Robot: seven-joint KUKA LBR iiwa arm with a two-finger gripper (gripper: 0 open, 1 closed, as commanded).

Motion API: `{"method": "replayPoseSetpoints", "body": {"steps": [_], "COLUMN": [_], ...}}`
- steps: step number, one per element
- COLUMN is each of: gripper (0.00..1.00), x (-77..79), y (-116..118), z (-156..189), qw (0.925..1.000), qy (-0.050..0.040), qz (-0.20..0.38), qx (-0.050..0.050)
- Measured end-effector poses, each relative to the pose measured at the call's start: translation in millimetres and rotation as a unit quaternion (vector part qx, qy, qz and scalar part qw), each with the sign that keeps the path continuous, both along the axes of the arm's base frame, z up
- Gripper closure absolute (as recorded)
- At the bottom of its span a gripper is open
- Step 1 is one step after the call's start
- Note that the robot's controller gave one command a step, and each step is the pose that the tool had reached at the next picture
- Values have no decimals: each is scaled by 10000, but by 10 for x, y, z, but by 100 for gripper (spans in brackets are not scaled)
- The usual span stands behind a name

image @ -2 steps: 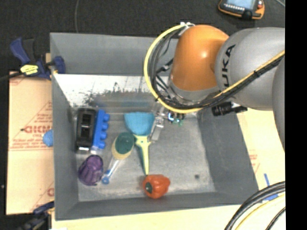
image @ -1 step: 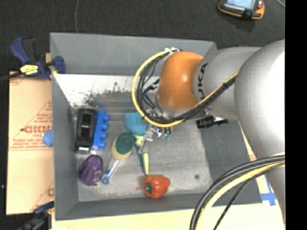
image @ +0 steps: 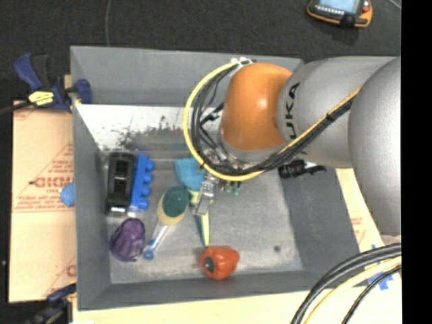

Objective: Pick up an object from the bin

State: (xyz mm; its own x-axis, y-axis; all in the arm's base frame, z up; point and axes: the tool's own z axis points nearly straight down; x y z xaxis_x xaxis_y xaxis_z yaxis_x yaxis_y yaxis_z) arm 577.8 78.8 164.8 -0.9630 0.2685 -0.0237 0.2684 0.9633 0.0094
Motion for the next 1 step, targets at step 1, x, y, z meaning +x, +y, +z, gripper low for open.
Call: {"method": "replayPoseSetpoints", "body": {"steps": [1], "gripper": [0], "x": [230], "y": [8], "z": [-983], "qw": [9997], "qy": [74], "qz": [-225], "qx": [-10]}}
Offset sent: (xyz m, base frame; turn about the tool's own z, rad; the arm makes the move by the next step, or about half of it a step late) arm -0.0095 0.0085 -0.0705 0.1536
